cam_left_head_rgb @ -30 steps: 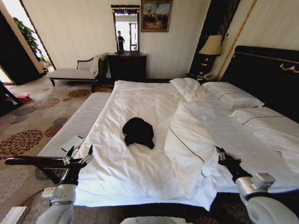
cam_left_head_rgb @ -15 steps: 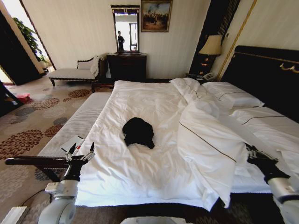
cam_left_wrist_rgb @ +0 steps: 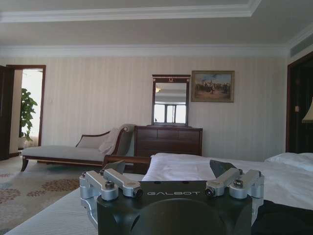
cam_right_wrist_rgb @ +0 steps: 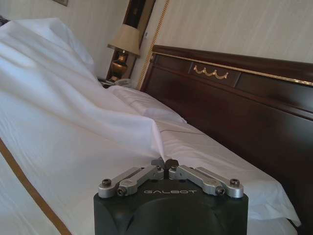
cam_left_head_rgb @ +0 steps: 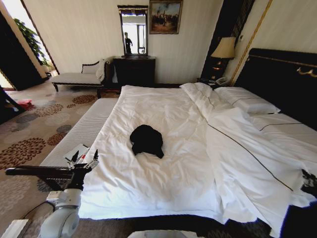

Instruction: Fold the clothes on the bed.

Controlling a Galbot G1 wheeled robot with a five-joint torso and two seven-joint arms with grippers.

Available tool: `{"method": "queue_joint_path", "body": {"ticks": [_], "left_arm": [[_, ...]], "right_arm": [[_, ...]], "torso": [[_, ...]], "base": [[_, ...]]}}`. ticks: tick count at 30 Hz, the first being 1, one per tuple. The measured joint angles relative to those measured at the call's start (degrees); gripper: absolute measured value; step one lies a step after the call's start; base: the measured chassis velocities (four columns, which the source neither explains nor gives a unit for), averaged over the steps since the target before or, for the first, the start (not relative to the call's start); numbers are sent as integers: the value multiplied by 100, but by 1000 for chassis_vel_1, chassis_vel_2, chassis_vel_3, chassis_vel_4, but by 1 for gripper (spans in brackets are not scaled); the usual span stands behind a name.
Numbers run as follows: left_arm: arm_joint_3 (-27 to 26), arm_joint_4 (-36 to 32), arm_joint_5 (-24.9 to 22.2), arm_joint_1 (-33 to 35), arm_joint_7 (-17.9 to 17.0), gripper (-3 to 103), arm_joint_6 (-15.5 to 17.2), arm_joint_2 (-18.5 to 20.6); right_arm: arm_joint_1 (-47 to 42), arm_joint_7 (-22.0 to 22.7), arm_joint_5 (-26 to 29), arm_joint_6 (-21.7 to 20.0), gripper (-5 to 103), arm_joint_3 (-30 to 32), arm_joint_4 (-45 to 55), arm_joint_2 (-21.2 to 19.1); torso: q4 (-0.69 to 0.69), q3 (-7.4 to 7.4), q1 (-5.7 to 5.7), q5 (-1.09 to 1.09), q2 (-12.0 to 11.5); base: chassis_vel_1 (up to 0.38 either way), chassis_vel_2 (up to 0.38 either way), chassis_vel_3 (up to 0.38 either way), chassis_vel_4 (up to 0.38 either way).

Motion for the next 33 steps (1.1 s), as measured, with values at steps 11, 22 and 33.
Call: {"method": "queue_joint_path", "body": {"ticks": [11, 22, 33], "left_arm": [[-67, 153, -80, 79, 24, 99, -112, -16], [-81, 256, -138, 107, 29, 99, -154, -17], [-62, 270, -94, 126, 33, 99, -170, -79]], "right_arm": [[-54, 16, -12, 240, 0, 407, -795, 181], [-9, -95, -147, 632, 0, 294, -1685, 664], [422, -88, -498, 829, 0, 86, -2680, 713]], "torso": [[2, 0, 0, -1, 0], [0, 0, 0, -1, 0], [1, 0, 0, -2, 0]], "base": [[0, 0, 0, 0], [0, 0, 0, 0], [0, 0, 0, 0]]}}
